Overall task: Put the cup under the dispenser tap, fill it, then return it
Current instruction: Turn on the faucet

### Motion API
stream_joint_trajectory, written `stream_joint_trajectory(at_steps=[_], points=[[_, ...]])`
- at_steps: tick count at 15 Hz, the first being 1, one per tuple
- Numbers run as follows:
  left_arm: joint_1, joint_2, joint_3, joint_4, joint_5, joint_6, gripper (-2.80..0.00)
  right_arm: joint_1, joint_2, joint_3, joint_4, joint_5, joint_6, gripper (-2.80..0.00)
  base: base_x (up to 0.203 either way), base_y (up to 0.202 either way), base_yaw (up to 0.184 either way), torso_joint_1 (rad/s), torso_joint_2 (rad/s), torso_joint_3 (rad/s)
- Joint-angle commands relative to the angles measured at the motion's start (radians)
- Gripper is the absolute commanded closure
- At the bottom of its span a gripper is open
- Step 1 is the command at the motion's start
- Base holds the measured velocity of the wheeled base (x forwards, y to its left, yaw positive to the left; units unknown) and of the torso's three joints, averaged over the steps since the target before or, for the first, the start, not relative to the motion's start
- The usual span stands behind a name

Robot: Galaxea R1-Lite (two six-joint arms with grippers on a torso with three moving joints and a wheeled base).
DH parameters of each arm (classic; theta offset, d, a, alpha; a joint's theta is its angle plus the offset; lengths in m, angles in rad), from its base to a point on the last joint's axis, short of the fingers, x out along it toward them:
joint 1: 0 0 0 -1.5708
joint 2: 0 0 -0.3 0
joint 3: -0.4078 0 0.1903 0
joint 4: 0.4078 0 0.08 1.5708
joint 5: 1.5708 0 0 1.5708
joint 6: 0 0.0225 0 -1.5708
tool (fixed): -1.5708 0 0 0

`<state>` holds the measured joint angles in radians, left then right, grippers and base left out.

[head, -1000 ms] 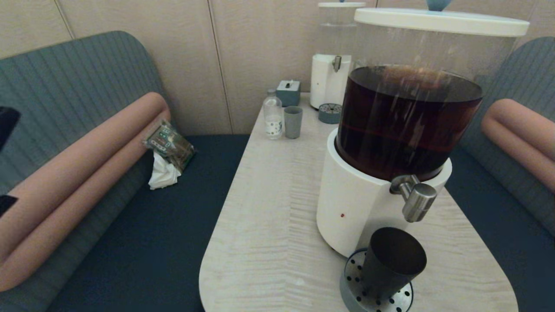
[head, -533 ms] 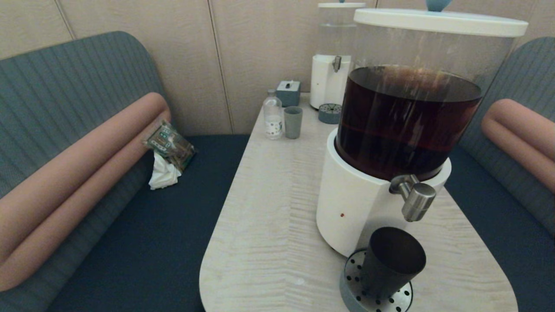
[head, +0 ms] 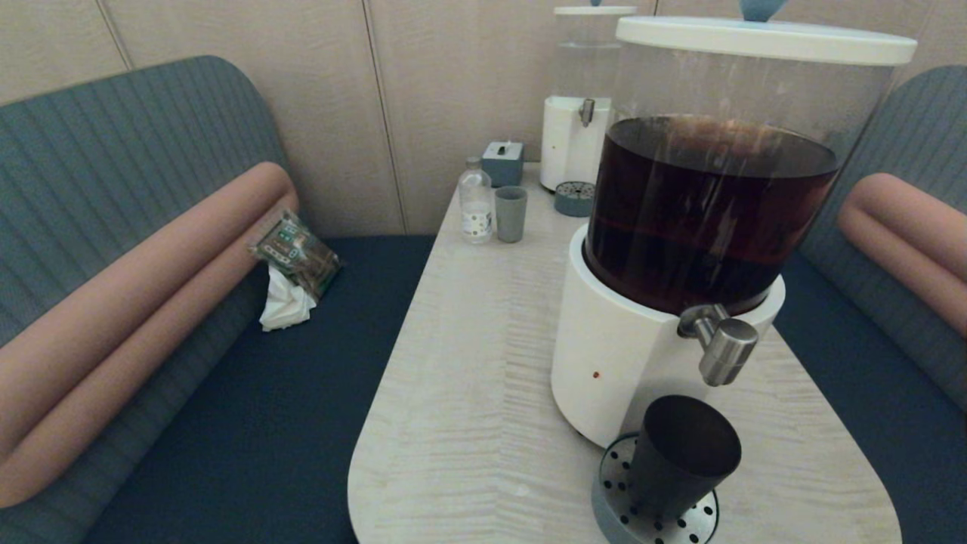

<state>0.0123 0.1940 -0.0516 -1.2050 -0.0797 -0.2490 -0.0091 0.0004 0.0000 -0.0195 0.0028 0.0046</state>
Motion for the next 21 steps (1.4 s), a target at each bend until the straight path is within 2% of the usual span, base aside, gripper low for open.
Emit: stream_joint_trajectory(at_steps=[1,4,5,6,7,9,10,12,15,16,17,21], points=[[-0.003,-0.037,0.030,0.003,-0.023,0.004,0.00,0.000,-0.002,0.006,0.000,0.000,0.000,0.00,0.000,0.000,0.000,0.000,0.00,0.000],[-0.007,-0.196,0.043,0.124,-0.112,0.031,0.00,0.000,-0.002,0.006,0.000,0.000,0.000,0.00,0.000,0.000,0.000,0.000,0.00,0.000],[-0.008,-0.198,0.041,0.182,-0.131,0.076,0.00,0.000,-0.002,0.006,0.000,0.000,0.000,0.00,0.000,0.000,0.000,0.000,0.00,0.000],[-0.009,-0.196,0.046,0.265,-0.137,0.168,0.00,0.000,-0.002,0.006,0.000,0.000,0.000,0.00,0.000,0.000,0.000,0.000,0.00,0.000],[-0.009,-0.194,0.049,0.347,-0.139,0.224,0.00,0.000,-0.002,0.006,0.000,0.000,0.000,0.00,0.000,0.000,0.000,0.000,0.00,0.000],[-0.009,-0.194,0.050,0.524,-0.134,0.273,0.00,0.000,-0.002,0.006,0.000,0.000,0.000,0.00,0.000,0.000,0.000,0.000,0.00,0.000],[-0.009,-0.194,0.050,0.620,-0.123,0.313,0.00,0.000,-0.002,0.006,0.000,0.000,0.000,0.00,0.000,0.000,0.000,0.000,0.00,0.000],[-0.009,-0.194,0.050,0.840,-0.054,0.388,0.00,0.000,-0.002,0.006,0.000,0.000,0.000,0.00,0.000,0.000,0.000,0.000,0.00,0.000],[-0.009,-0.194,0.050,1.107,0.063,0.439,0.00,0.000,-0.002,0.006,0.000,0.000,0.000,0.00,0.000,0.000,0.000,0.000,0.00,0.000],[-0.009,-0.194,0.050,1.149,0.090,0.434,0.00,0.000,-0.002,0.006,0.000,0.000,0.000,0.00,0.000,0.000,0.000,0.000,0.00,0.000],[-0.009,-0.194,0.050,1.141,0.095,0.430,0.00,0.000,-0.002,0.006,0.000,0.000,0.000,0.00,0.000,0.000,0.000,0.000,0.00,0.000],[-0.009,-0.194,0.049,1.148,0.087,0.438,0.00,0.000,-0.002,0.007,0.000,0.000,0.000,0.00,0.000,0.000,0.000,0.000,0.00,0.000]])
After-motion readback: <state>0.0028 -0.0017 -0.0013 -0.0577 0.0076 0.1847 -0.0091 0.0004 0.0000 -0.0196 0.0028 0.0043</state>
